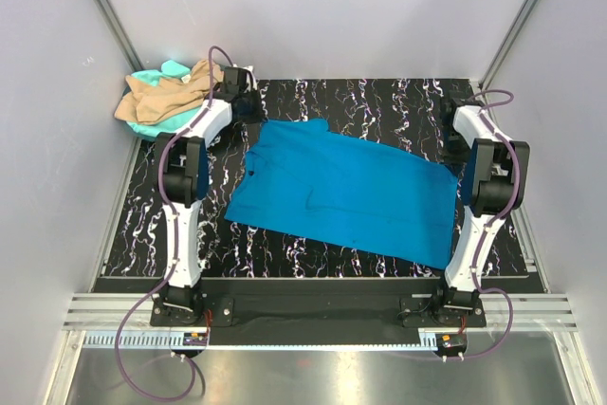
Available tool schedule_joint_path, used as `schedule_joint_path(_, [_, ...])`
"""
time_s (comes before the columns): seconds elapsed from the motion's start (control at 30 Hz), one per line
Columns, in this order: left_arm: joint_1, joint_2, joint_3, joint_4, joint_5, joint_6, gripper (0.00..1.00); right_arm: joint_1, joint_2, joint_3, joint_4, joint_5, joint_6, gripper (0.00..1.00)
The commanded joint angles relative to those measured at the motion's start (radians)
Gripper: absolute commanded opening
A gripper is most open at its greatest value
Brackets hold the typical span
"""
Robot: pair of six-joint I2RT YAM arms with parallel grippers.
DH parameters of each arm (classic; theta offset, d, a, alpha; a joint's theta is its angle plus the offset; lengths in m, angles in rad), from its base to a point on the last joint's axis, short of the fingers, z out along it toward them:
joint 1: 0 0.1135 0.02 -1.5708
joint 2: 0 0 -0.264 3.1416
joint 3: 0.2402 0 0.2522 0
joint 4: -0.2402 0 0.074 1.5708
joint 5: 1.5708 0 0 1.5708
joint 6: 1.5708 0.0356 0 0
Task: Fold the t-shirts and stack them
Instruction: Fold the tshirt
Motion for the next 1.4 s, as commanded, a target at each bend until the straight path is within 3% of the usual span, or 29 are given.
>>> schedule_joint_path(0.0, [0.008, -0.093, -0.035, 0.042, -0.030, -0.011, 0.00, -0.008, -0.086, -0.032, 0.013, 0.024, -0.008, 0.05])
schedule_joint_path(0.43, [0.008, -0.173, -0.096, -0.008, -0.062, 0.006, 0.00, -0.008, -0.082, -0.026, -0.062, 0.032, 0.028, 0.07])
schedule_joint_path(1.37, [0.008, -0.501, -0.527, -0.091, -0.213, -0.027, 0.00, -0.008, -0.211, -0.256, -0.093, 0.107, 0.051, 0.05])
